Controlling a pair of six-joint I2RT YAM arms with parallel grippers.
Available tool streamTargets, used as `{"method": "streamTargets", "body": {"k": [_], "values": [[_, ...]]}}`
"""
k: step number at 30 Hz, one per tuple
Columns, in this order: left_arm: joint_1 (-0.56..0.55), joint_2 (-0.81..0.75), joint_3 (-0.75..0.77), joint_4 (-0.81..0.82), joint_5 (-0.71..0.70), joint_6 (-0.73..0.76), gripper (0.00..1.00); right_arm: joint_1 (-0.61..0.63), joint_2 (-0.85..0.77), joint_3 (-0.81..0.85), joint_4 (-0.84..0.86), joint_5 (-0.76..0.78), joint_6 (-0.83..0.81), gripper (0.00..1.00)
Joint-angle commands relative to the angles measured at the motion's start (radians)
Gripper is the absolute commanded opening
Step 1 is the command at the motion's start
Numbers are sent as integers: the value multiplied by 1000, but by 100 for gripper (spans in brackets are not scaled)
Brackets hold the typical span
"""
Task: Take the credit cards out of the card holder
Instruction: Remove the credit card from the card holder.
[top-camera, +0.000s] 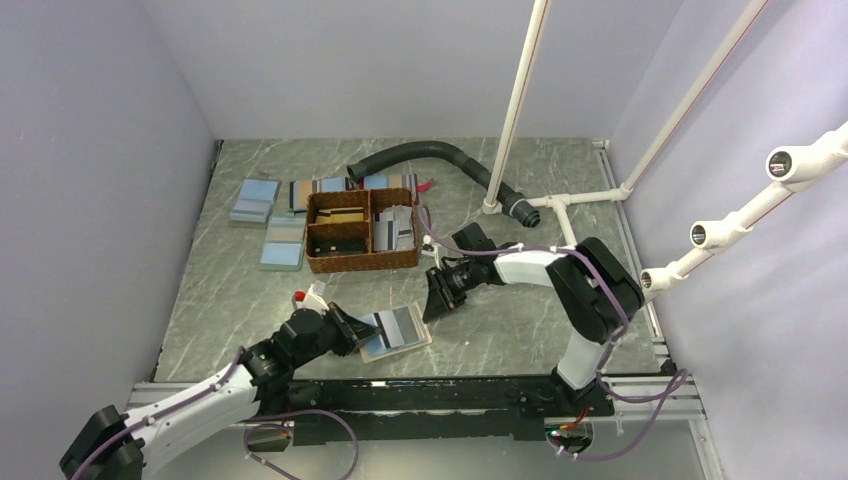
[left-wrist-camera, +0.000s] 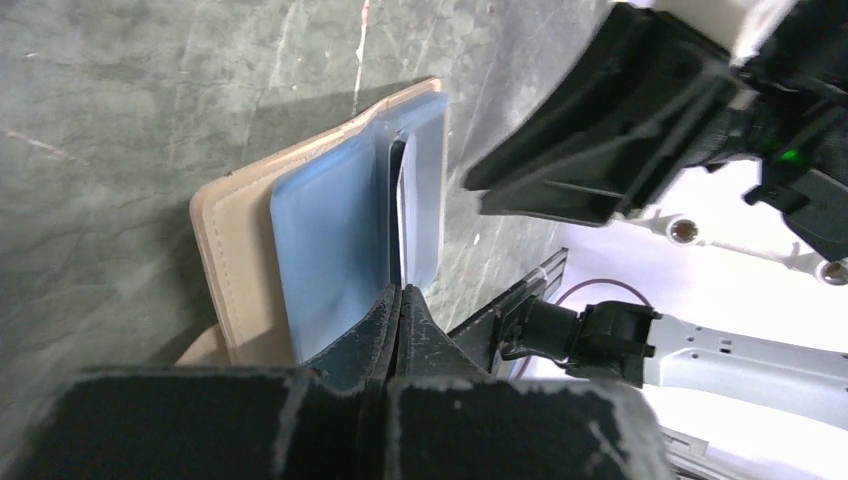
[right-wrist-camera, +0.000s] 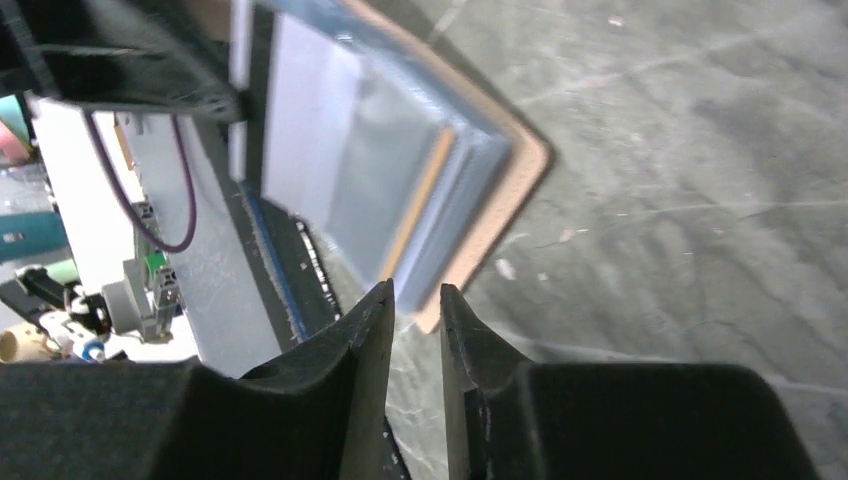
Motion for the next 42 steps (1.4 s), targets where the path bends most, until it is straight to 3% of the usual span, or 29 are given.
{"method": "streamTargets", "body": {"k": [1, 6, 20, 26, 31, 35, 42], "values": [[6, -56, 28, -164, -20, 46, 0, 2, -133, -19, 14, -124, -123, 30], [7, -41, 101, -330, -7, 40, 0, 2, -164, -16, -9, -170, -178, 41], [16, -19, 335, -563, -20, 153, 0, 1, -152, 49, -111, -232, -296, 49], [16, -27, 378, -464, 20, 325, 0, 1, -171, 89, -174, -286, -358, 64], [16, 12, 375, -315, 102, 442, 0, 1, -176, 117, -203, -310, -366, 86], [16, 64, 369, -166, 154, 486, 0, -2, -174, 117, -187, -329, -338, 94], [16, 129, 349, 23, 207, 491, 0, -43, -151, 109, -108, -384, -231, 98]]}}
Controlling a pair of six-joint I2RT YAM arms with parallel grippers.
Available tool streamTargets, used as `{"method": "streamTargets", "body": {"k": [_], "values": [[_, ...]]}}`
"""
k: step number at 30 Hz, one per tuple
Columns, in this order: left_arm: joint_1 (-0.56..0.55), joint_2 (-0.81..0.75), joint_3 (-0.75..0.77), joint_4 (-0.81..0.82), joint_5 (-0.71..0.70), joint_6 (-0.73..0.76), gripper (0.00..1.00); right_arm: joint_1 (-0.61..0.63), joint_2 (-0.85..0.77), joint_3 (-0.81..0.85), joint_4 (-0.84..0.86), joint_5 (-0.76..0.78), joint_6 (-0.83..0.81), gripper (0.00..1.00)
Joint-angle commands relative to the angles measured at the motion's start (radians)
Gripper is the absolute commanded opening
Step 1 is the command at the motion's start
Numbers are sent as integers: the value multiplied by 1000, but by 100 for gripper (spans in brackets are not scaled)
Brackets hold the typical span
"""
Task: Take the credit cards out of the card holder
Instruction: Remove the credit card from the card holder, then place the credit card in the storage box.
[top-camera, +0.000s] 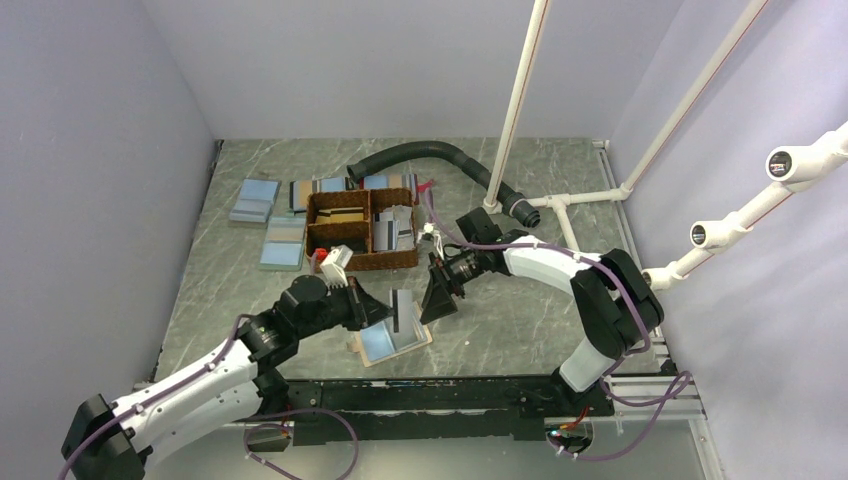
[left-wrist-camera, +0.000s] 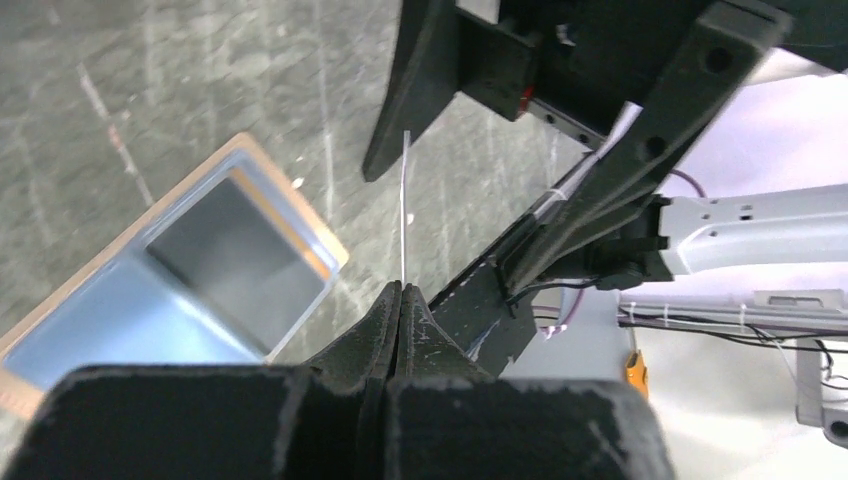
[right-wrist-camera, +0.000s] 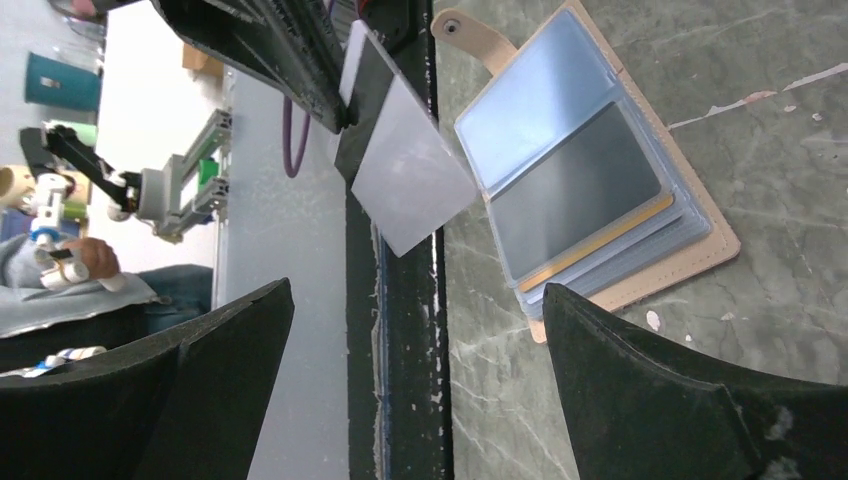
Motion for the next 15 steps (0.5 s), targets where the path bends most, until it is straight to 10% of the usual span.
{"method": "streamTargets", "body": {"k": [1, 10, 15], "values": [[3, 22, 1, 208, 62, 29, 0, -34, 0, 26, 86, -86, 75, 98], [3, 71, -39, 359, 80, 1, 0, -39, -5, 7, 205, -154, 215, 92], [4, 86, -41, 380, 80, -2, 0, -39, -3, -2, 278, -196, 279, 61]]}}
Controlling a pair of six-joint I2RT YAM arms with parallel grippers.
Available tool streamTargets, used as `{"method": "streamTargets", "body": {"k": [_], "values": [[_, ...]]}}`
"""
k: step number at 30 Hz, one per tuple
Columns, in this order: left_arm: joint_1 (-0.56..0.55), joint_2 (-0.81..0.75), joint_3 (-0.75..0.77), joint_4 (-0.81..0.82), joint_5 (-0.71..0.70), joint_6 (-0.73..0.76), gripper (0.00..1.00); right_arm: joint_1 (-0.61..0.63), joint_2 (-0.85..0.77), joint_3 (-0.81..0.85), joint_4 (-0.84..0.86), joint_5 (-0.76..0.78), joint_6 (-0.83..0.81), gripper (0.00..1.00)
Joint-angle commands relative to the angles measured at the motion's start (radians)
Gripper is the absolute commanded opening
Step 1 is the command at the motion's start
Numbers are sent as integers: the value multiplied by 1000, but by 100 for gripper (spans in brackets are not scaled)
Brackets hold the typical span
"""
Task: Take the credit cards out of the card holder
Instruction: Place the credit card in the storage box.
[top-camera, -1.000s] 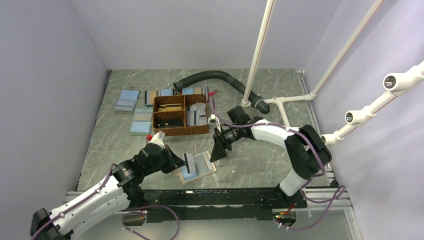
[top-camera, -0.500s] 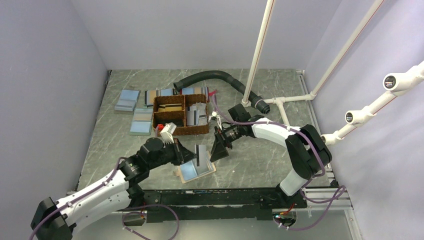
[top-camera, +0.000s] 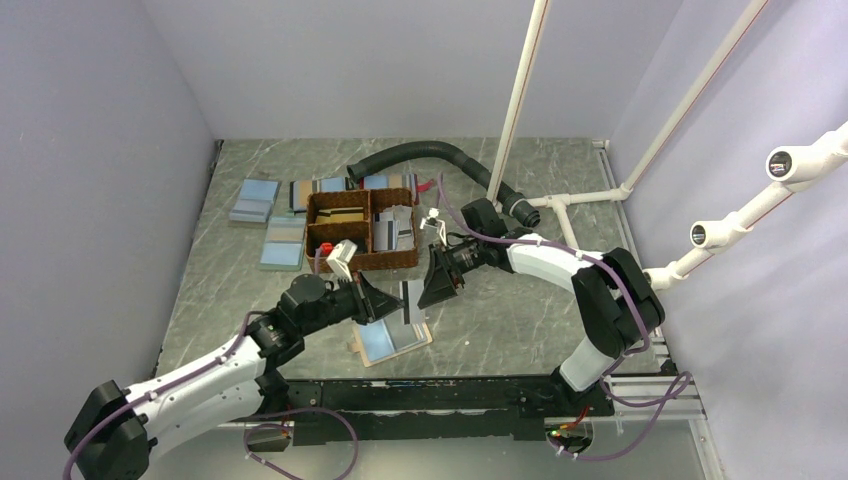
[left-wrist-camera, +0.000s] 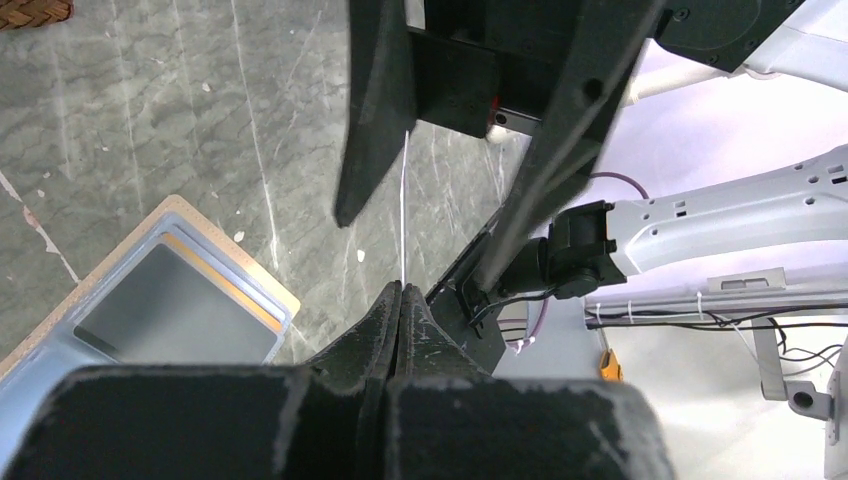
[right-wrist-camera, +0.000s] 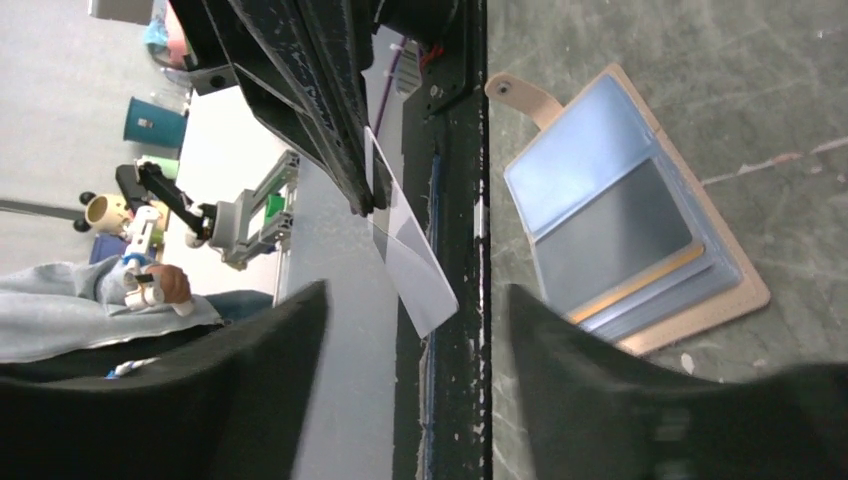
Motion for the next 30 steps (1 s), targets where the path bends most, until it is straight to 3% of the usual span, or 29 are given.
{"method": "streamTargets", "body": {"k": [1, 5, 7, 9, 12, 16, 20, 30], "values": [[3, 6, -3, 93, 18, -5, 0, 1, -5, -3, 121, -87, 75, 52], [4, -8, -9, 76, 1, -12, 0, 1, -6, -2, 139, -128, 83, 14], [3, -26, -9, 29, -30, -19, 0, -3, -7, 7, 116, -132, 60, 0], [4, -54, 4, -48, -68, -28, 13, -8, -9, 20, 77, -132, 26, 0], [5, -115, 40, -225, -148, -52, 45, -24, -10, 61, -36, -101, -88, 0], [6, -196, 86, -471, -254, -101, 78, -51, 10, 180, -330, 37, -347, 0], [8, -274, 85, -588, -327, -146, 87, -54, 54, 322, -478, 249, -450, 0], [7, -318, 68, -718, -366, -224, 88, -55, 147, 579, -537, 491, -429, 0]]}}
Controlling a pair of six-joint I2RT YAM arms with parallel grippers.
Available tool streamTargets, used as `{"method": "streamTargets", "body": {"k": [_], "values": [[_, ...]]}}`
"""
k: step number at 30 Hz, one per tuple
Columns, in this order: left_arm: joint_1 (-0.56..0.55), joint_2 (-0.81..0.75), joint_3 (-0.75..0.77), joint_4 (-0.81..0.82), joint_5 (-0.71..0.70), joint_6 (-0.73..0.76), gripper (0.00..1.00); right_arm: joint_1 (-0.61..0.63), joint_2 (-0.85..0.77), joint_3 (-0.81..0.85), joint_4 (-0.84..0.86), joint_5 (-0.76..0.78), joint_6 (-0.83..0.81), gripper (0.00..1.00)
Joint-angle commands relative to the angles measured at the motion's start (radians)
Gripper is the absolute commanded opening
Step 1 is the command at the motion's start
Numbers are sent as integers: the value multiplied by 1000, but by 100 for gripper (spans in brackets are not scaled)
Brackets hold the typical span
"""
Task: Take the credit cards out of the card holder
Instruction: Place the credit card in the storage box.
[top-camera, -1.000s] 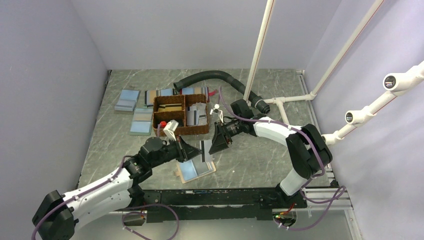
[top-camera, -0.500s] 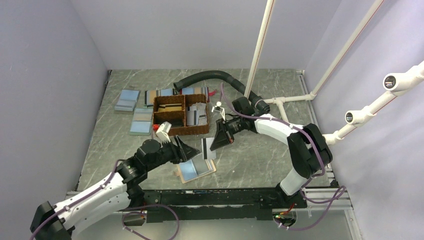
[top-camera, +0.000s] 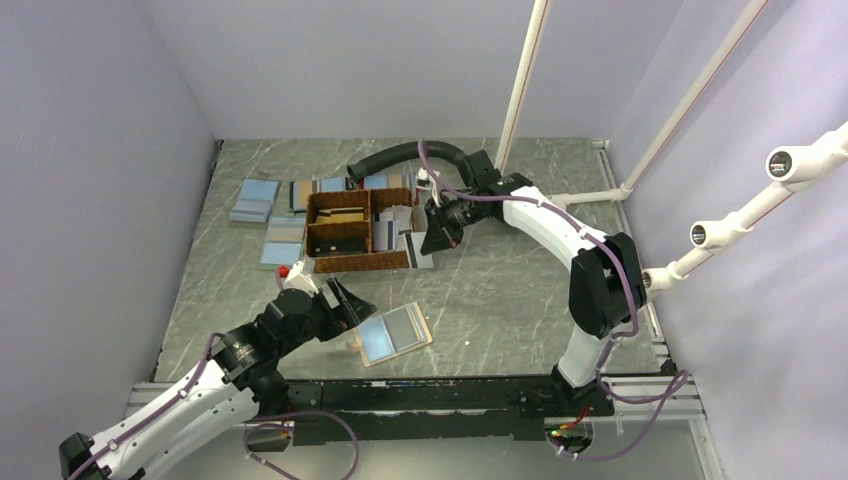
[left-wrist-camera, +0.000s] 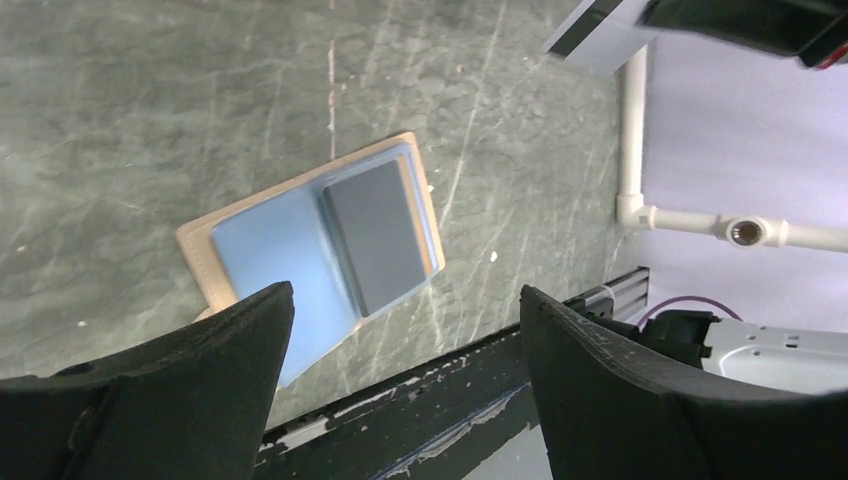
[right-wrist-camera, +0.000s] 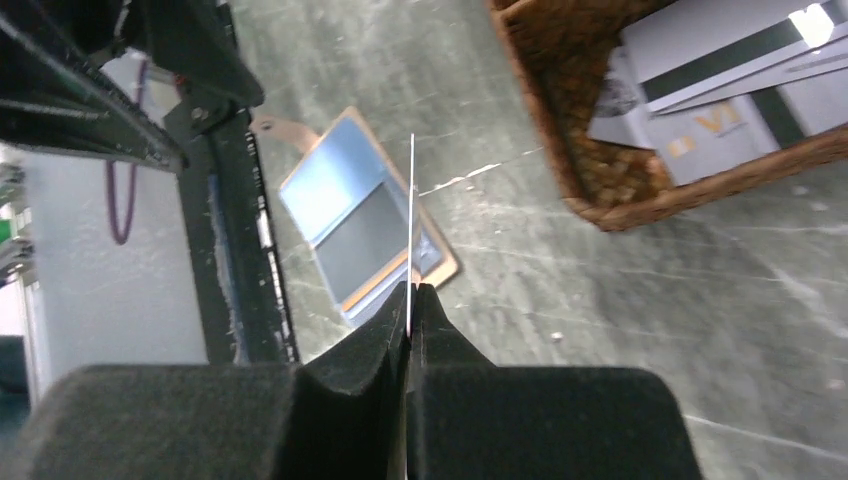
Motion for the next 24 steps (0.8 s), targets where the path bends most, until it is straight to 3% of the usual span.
{"method": "streamTargets", "body": {"k": [1, 19, 24], "values": [[3, 0, 20, -70, -39, -51, 88, -1, 45, 143, -46, 126, -15, 0], [5, -33, 29, -144, -52, -108, 88, 65, 279, 480, -30, 322, 98, 0], [5, -43, 22, -136, -49, -120, 88, 74, 356, 527, -16, 450, 93, 25]]}}
